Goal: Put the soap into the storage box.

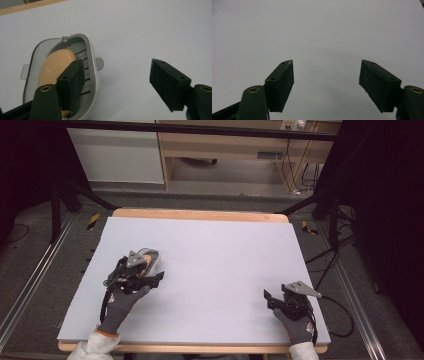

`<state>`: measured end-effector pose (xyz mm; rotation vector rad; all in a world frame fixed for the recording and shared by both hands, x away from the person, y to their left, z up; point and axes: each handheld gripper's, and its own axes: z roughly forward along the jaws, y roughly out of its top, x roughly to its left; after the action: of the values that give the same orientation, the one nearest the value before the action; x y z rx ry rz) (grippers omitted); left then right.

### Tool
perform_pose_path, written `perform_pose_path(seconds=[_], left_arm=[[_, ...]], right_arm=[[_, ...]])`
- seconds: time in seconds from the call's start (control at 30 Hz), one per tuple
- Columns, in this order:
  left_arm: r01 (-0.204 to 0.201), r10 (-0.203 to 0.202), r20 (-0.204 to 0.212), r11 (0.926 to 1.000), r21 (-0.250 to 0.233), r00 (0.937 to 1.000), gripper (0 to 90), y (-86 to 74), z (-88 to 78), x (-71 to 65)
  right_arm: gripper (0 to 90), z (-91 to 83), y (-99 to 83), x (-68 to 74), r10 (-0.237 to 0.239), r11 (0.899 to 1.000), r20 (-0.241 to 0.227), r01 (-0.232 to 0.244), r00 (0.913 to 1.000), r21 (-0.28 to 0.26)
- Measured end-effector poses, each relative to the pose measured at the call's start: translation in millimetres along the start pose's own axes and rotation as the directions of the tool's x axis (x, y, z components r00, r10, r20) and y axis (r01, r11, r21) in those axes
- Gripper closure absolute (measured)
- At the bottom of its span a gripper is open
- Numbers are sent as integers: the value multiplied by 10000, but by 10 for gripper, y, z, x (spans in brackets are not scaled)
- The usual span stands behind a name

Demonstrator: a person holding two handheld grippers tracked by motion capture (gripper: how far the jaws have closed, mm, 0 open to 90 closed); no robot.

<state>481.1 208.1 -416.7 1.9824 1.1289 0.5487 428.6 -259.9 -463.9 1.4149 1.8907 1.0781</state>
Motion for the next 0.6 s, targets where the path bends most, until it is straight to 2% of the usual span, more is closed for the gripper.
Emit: perform_pose_path(seconds=[0.27,0.33,0.4,0.53,0.6], left_arm=[[-15,8,302,9997,233,9995,274,-230,-77,-11],[4,-13,313,9995,306,9995,273,-315,-103,-4],[24,-34,323,9995,320,9995,272,-378,-131,1],[84,-100,351,9990,445,9993,266,-508,-195,32],[106,-120,299,9988,468,9995,264,-553,-212,47]], right_arm=[[278,-2,-4,-10,0,10000,40,0,10000,0],[278,-11,-3,-11,103,9999,7,-103,9999,36],[277,-6,-9,-23,-10,10000,76,10,10000,8],[277,-19,-14,-36,185,9998,34,-185,9998,69],[277,-14,-20,-49,67,10000,99,-67,9999,32]])
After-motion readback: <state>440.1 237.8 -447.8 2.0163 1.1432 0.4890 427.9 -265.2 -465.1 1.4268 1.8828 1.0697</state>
